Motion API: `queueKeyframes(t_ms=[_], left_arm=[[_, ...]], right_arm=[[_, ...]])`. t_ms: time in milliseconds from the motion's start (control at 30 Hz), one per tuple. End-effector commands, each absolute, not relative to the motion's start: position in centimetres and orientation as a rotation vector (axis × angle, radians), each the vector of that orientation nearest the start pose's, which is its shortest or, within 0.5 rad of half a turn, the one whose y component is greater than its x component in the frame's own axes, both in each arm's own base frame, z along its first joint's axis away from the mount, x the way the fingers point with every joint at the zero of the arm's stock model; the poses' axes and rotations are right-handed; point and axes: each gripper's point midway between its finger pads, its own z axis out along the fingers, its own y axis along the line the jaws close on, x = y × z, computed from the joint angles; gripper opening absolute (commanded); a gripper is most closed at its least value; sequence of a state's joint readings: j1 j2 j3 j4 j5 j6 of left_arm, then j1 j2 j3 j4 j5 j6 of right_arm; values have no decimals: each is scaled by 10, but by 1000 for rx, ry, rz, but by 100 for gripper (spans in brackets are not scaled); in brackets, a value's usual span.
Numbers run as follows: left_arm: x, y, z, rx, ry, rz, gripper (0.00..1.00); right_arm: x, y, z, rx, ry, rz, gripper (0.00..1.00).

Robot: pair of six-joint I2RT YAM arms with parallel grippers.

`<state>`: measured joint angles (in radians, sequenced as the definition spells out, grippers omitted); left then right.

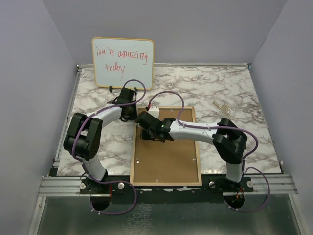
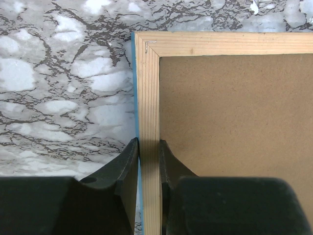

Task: Take the photo out of the frame
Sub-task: Release the photo frame item from the photo frame.

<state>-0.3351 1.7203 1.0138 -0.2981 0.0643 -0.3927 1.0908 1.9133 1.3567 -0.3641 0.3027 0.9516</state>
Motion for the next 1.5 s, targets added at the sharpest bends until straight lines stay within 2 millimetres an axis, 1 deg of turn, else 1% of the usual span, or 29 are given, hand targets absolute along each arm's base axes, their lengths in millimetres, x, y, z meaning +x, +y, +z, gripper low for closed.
queueKeyframes(t_ms=[0,333,633,733,867,1000,1200,1300,1467], left_arm=[[320,-152,20,-44,2731,-368,0],[320,-152,20,-35,2731,-369,0],[320,-151,20,-29,2729,-363,0],[321,-149,20,-29,2729,-346,0],[322,-148,21,-28,2727,-340,0],[321,-149,21,-24,2728,-347,0],[322,-150,22,-15,2726,-351,0],[322,-149,22,-14,2721,-342,0],[322,-150,24,-3,2719,-354,0]], right_arm=[[275,388,47,48,2491,365,1],[283,386,53,50,2520,460,1],[297,377,59,59,2534,521,0],[296,375,57,59,2543,527,1],[292,376,57,47,2556,546,0],[287,376,69,24,2542,597,1],[281,372,104,-44,2496,647,1],[275,365,117,-60,2477,661,0],[277,326,121,-48,2491,536,0]])
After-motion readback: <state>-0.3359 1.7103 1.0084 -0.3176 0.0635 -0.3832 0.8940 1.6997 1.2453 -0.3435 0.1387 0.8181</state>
